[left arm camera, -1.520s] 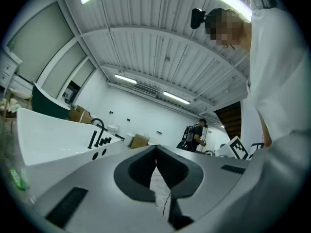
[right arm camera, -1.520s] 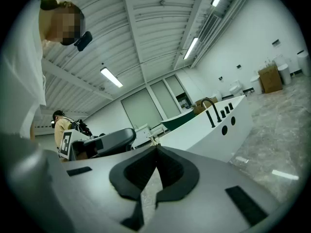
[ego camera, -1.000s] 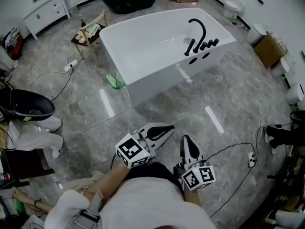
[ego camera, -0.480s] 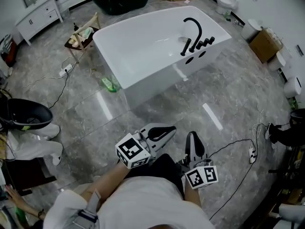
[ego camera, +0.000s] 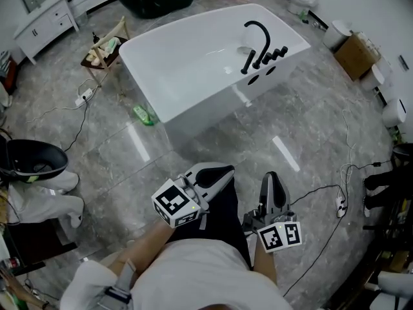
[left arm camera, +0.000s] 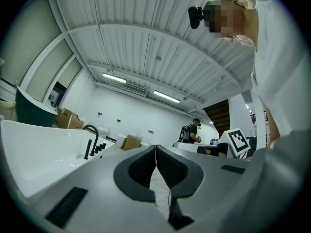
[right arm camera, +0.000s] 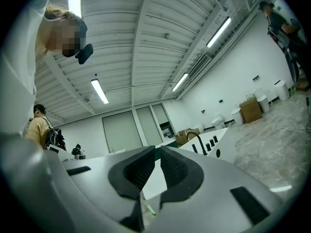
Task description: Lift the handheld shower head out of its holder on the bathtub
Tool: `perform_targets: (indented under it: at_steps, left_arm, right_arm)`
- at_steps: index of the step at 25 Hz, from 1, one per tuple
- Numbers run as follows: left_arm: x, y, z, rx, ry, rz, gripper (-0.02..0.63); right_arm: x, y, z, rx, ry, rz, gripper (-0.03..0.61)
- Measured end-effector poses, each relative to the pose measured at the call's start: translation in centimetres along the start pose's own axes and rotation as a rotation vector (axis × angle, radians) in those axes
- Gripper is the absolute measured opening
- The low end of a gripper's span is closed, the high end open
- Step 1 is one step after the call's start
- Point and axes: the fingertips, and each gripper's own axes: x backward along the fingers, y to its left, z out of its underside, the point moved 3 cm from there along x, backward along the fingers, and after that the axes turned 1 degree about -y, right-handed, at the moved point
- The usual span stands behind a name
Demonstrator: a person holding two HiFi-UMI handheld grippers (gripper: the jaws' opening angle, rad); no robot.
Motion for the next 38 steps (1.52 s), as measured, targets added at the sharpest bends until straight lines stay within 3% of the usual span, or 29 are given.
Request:
perform_targets:
  at_steps: [14,38]
  left_arm:
    - [-6.9,6.6,-1.5,-0.039,0.034,-0.031,0.011]
    - [-18.7,17.6,-2.8,-0.004,0.028,-0.121,0.011]
  right_arm:
    - [-8.5,-5.3,-2.5,0.076,-0.015,0.002,0.021]
    - [-21.3,-15.5,-3.7,0.041,0.025,-0.034,0.021]
